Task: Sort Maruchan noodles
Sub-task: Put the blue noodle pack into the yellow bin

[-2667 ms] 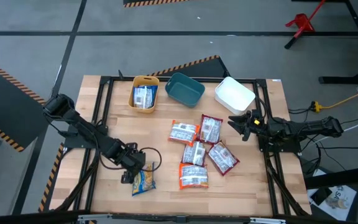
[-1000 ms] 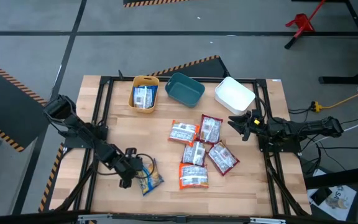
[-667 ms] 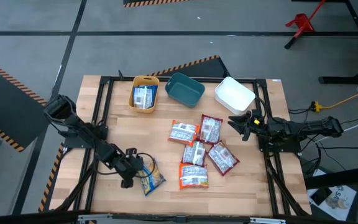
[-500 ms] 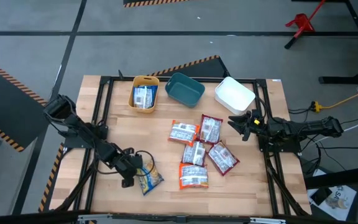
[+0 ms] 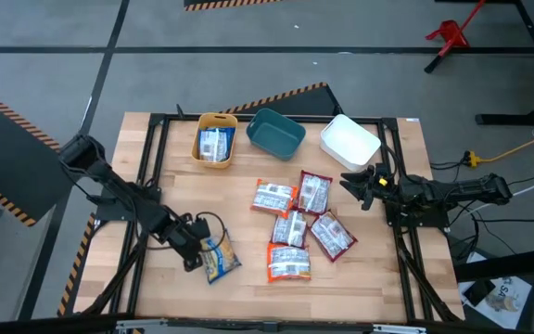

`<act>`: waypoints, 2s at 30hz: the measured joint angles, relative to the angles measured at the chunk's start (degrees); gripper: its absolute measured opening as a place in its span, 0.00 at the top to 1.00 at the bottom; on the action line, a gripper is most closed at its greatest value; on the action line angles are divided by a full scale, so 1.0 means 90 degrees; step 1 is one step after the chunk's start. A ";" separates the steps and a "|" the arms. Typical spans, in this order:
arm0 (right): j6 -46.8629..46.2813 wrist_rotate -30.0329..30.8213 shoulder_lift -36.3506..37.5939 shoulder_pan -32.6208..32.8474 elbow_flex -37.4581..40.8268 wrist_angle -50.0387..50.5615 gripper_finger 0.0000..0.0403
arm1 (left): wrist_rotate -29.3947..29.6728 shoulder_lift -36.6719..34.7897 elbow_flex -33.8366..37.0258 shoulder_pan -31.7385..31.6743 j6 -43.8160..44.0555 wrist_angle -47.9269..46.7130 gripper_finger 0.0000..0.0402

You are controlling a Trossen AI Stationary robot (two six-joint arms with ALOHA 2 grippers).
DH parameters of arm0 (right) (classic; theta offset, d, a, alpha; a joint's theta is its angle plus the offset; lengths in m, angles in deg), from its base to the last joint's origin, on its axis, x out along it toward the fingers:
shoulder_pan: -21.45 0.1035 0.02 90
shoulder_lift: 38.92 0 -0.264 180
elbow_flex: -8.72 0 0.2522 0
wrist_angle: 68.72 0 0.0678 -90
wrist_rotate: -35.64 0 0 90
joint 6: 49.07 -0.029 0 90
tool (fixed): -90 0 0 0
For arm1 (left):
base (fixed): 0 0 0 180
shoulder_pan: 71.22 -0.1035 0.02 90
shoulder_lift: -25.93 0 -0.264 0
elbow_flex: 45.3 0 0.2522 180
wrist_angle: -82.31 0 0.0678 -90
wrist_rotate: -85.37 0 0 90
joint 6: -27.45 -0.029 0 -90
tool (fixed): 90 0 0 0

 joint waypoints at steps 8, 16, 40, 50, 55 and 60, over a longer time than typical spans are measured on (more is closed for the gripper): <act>-0.0002 -0.0015 0.0000 -0.0001 0.0000 0.0000 0.53 | 0.0501 -0.0586 0.0000 -0.0750 0.0002 -0.0272 1.00; -0.0001 -0.0005 0.0002 0.0000 0.0000 0.0000 0.53 | 0.1111 -0.1176 -0.0012 -0.1836 -0.0056 -0.0260 1.00; 0.0000 0.0003 0.0000 0.0000 0.0000 0.0000 0.53 | 0.2574 -0.2080 -0.0559 -0.3625 -0.0784 0.0909 1.00; 0.0002 0.0010 0.0002 0.0000 0.0000 0.0000 0.53 | 0.4358 -0.2079 -0.1013 -0.4587 -0.1327 0.0611 1.00; 0.0043 0.0015 0.0002 0.0000 0.0000 -0.0001 0.53 | 0.5064 -0.1817 -0.0942 -0.5057 -0.0545 0.0594 1.00; 0.0044 0.0012 0.0000 -0.0002 0.0000 -0.0002 0.53 | 0.5067 -0.1139 -0.0893 -0.5306 0.0165 0.0608 1.00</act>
